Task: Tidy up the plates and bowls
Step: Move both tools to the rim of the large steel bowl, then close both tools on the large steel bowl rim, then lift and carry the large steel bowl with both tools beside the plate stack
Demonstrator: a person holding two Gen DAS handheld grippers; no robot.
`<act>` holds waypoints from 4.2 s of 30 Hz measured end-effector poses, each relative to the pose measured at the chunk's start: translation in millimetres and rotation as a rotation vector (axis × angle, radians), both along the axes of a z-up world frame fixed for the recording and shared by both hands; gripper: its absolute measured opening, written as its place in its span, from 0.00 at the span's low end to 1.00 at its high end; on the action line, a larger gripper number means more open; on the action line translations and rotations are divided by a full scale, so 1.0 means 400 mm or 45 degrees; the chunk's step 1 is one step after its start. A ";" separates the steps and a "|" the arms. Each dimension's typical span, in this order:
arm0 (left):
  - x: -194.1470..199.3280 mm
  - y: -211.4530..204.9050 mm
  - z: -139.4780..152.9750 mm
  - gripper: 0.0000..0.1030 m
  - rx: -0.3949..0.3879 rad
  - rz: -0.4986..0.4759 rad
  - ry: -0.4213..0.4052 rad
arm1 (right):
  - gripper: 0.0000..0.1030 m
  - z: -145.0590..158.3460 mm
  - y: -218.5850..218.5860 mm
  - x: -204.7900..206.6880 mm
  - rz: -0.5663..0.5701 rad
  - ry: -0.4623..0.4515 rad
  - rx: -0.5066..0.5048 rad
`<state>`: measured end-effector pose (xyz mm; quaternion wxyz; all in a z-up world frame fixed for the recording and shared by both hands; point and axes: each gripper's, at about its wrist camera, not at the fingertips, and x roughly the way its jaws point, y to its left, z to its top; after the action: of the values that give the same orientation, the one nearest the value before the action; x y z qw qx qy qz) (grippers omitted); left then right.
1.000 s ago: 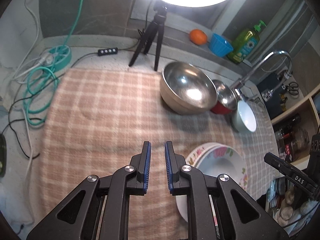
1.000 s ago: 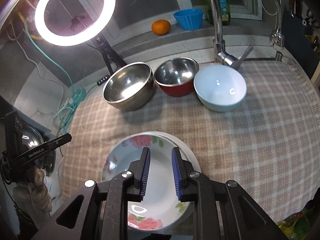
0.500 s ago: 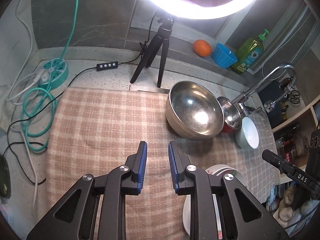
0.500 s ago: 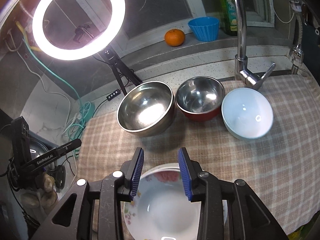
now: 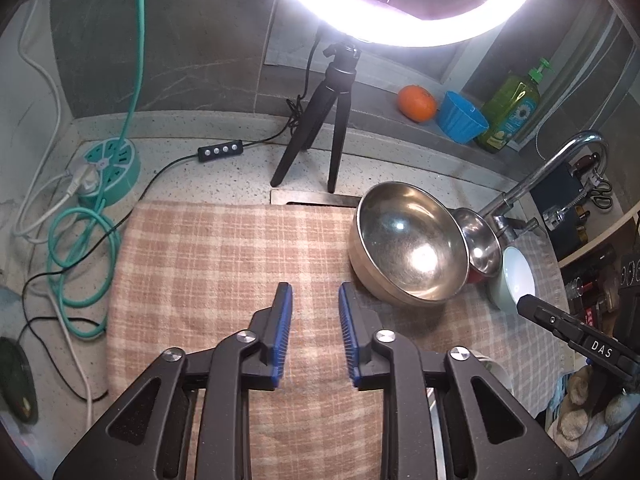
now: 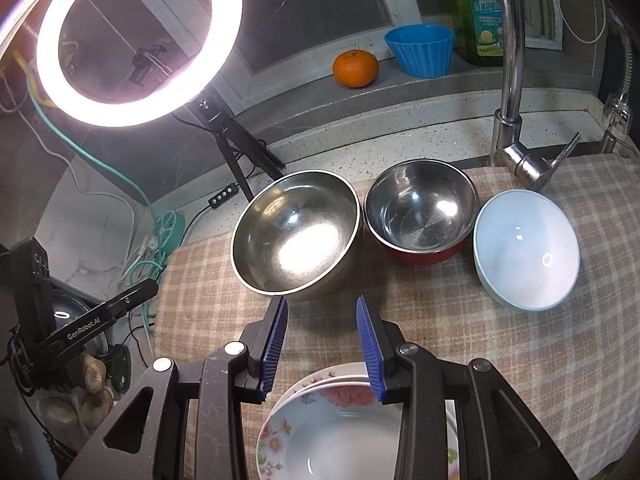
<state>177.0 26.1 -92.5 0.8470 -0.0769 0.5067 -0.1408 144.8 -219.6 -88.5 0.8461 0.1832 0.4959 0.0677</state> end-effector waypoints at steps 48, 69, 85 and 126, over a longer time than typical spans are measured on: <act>0.181 -0.123 -0.119 0.34 -0.055 -0.074 0.109 | 0.30 -0.143 -0.056 0.144 -0.168 0.142 0.218; 0.219 -0.161 -0.144 0.11 -0.017 -0.113 0.140 | 0.15 -0.192 -0.037 0.183 -0.145 0.190 0.215; 0.205 -0.161 -0.155 0.09 -0.022 -0.112 0.166 | 0.15 -0.192 -0.027 0.181 -0.124 0.191 0.176; -0.122 0.159 -0.073 0.09 -0.018 0.166 0.116 | 0.14 -0.146 0.290 -0.014 0.263 0.171 0.122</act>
<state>128.3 89.6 -121.8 0.8300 -0.1218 0.5377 -0.0852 139.1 -103.6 -146.9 0.7897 0.1757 0.5639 0.1656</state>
